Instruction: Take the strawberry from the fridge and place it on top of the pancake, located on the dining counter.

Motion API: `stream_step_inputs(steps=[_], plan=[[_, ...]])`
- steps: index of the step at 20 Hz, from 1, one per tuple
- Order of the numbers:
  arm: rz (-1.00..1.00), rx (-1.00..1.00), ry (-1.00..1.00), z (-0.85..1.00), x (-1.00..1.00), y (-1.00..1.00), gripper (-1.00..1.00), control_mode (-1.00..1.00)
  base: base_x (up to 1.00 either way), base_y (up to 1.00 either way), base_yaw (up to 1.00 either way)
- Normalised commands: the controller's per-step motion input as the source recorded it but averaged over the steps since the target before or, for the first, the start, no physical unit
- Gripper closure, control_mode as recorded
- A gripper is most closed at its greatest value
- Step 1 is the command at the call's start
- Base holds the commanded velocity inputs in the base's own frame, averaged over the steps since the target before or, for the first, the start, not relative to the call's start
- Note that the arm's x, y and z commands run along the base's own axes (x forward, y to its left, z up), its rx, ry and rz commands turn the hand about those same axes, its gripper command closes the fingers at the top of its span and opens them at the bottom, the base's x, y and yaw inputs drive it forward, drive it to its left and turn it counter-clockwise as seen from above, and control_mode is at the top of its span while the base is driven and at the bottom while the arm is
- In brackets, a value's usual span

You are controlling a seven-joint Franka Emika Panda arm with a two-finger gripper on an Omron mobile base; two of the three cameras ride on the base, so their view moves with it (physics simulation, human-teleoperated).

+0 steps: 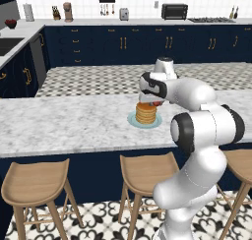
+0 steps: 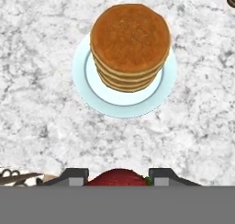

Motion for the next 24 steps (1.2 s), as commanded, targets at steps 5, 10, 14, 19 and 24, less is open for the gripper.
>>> stream_step_inputs(steps=[5, 10, 14, 19, 24], plan=[[0.00, 0.00, -0.01, -0.09, 0.31, 0.00, 1.00, -1.00, 0.00, 0.00, 0.00], [0.00, 0.00, 0.00, -0.10, 0.43, 0.00, 1.00, -1.00, 0.00, 0.00, 0.00], [0.00, 0.00, 0.00, -0.17, 0.35, 0.00, 1.00, -1.00, 0.00, 0.00, 0.00], [0.00, 0.00, 0.00, -0.13, 0.29, 0.00, 1.00, -1.00, 0.00, 0.00, 0.00], [0.00, 0.00, 0.00, -0.13, 0.33, -0.04, 1.00, -1.00, 0.00, 0.00, 0.00]])
